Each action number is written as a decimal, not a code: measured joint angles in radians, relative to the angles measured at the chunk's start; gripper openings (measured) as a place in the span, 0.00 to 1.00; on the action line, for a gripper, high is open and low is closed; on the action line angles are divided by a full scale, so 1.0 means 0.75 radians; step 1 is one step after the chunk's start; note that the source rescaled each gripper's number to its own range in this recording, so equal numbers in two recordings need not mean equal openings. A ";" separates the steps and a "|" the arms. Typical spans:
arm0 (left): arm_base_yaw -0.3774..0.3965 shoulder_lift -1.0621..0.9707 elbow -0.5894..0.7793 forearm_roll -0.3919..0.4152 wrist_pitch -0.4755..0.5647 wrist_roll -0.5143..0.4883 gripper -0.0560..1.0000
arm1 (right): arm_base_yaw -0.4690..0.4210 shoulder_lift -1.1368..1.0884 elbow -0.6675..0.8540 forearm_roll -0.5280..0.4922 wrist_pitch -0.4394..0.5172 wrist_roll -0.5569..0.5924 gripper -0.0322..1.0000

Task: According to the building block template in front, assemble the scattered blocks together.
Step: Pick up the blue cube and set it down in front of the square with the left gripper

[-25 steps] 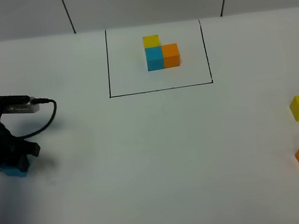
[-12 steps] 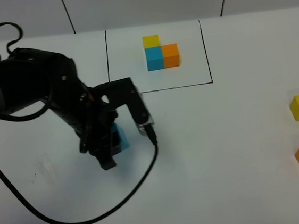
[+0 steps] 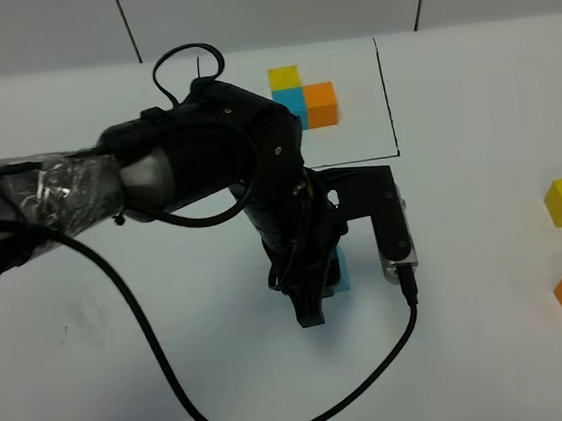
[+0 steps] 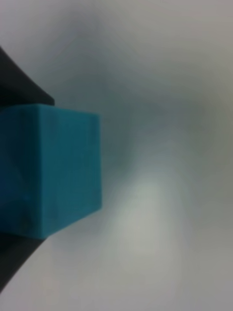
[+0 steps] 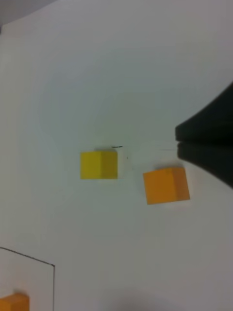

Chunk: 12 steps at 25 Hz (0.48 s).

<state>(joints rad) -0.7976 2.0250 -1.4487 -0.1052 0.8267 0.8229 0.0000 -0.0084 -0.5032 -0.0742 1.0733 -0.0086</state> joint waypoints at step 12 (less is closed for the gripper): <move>0.000 0.184 -0.055 0.125 0.057 -0.039 0.50 | 0.000 0.000 0.000 0.000 0.000 0.000 0.03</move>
<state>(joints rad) -0.7976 2.1632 -1.4899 -0.0116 0.8696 0.7934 0.0000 -0.0084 -0.5032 -0.0742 1.0733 -0.0086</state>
